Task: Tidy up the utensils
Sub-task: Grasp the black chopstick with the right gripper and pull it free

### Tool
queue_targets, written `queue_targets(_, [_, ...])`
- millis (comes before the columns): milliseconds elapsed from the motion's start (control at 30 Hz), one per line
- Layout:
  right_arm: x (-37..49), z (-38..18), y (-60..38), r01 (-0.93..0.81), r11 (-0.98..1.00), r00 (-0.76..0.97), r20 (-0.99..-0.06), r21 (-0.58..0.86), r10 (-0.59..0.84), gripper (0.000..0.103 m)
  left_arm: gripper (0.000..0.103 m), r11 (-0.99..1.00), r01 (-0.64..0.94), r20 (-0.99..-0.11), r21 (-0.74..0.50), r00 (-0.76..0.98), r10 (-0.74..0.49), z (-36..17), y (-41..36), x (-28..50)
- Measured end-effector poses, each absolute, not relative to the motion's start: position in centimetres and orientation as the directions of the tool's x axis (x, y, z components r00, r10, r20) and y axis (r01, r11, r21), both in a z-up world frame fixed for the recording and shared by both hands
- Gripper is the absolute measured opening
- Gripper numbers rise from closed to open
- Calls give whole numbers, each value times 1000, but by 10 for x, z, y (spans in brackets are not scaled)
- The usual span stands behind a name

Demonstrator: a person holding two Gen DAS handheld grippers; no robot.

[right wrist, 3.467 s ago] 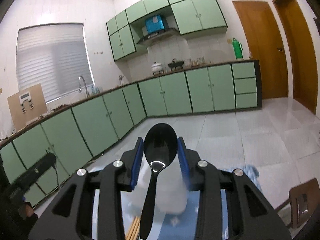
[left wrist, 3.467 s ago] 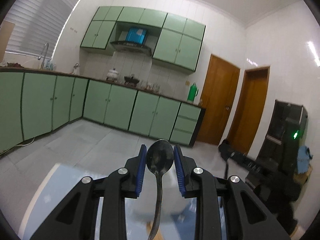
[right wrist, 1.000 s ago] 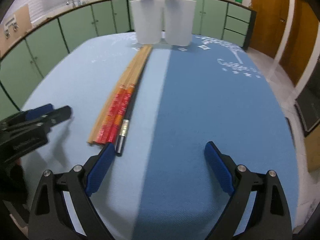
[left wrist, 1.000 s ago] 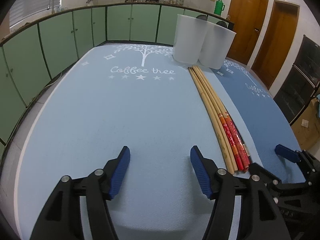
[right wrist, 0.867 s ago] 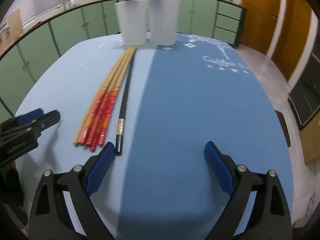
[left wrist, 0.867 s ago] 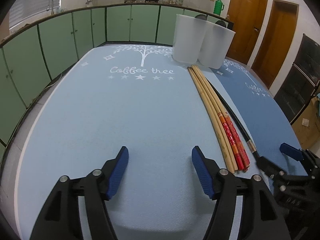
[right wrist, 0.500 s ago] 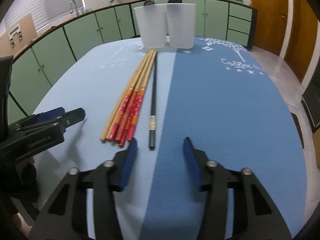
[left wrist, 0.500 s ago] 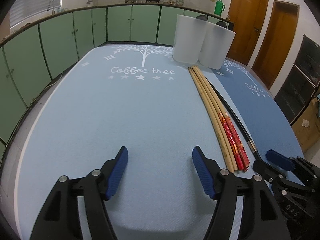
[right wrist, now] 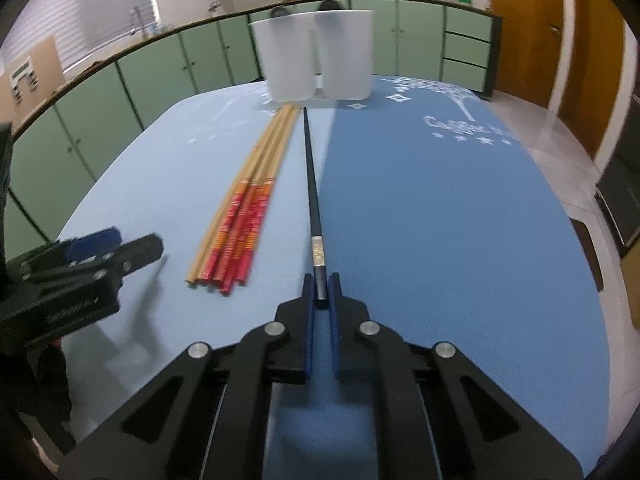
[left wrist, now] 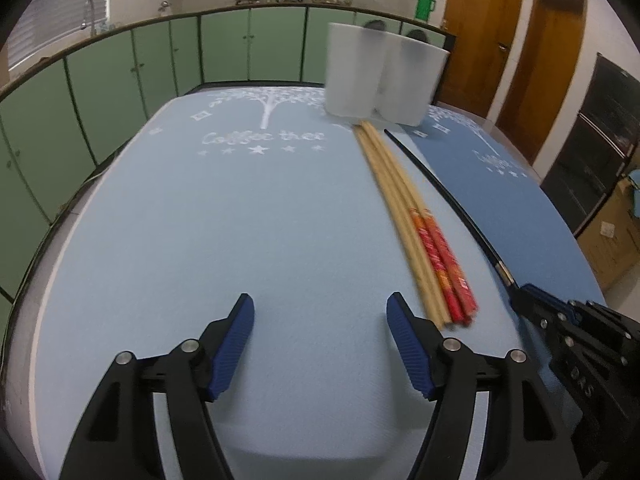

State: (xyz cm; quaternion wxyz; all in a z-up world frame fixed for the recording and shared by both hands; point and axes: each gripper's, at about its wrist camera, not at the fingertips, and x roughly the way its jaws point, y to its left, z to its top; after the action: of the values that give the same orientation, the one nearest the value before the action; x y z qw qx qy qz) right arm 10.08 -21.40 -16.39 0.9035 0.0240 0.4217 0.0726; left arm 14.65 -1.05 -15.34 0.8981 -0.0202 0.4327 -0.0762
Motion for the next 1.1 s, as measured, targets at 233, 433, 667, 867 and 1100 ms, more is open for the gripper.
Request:
queue_targets(233, [96,-165,-238,-51,991,644,-754,120,124,6,68,979,172,-759,-109,621,-194,-149,-28,129])
queue_targets(433, [96,-165,-241,-55,990,646,-752,127,132,6,69,980,191,-775,-60,610,-166,-154,-41,129])
queue_targets(667, [95,-166,-244,-62,989,649,-748,132,141,6,70,994,107,-776,-32,623,-92,-157,-31,134])
queue_targets(867, [94,-166,-247,-84,983,648,-741,164,179,8,69,998,52,-774,-31,630,-56,-155,-14,133])
queue_targets(1100, [86,-163,-243,-136,979,639,-741,152,204,23,69,995,64,-768,-70,633,-95,-154,-12,128])
